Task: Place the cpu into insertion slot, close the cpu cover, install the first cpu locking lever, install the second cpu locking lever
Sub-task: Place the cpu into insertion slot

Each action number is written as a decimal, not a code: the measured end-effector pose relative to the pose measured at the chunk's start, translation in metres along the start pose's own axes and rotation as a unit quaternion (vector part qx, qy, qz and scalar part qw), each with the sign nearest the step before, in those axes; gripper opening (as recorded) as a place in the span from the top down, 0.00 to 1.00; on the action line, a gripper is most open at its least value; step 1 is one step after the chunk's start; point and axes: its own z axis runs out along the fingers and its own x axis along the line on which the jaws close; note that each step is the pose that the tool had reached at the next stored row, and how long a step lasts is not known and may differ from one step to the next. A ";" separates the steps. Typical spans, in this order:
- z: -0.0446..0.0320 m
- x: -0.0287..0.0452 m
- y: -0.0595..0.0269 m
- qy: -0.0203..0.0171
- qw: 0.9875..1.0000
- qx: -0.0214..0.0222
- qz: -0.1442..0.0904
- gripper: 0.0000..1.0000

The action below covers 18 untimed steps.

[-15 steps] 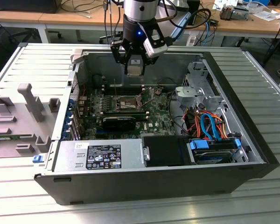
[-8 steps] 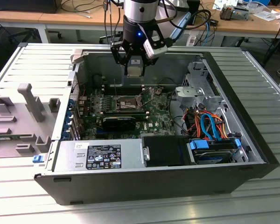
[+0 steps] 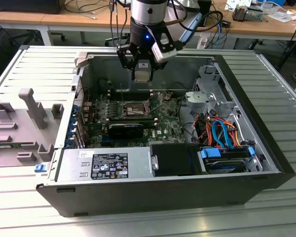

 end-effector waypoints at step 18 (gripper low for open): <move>0.0024 -0.0001 -0.0012 0.000 1.000 0.000 0.000 0.46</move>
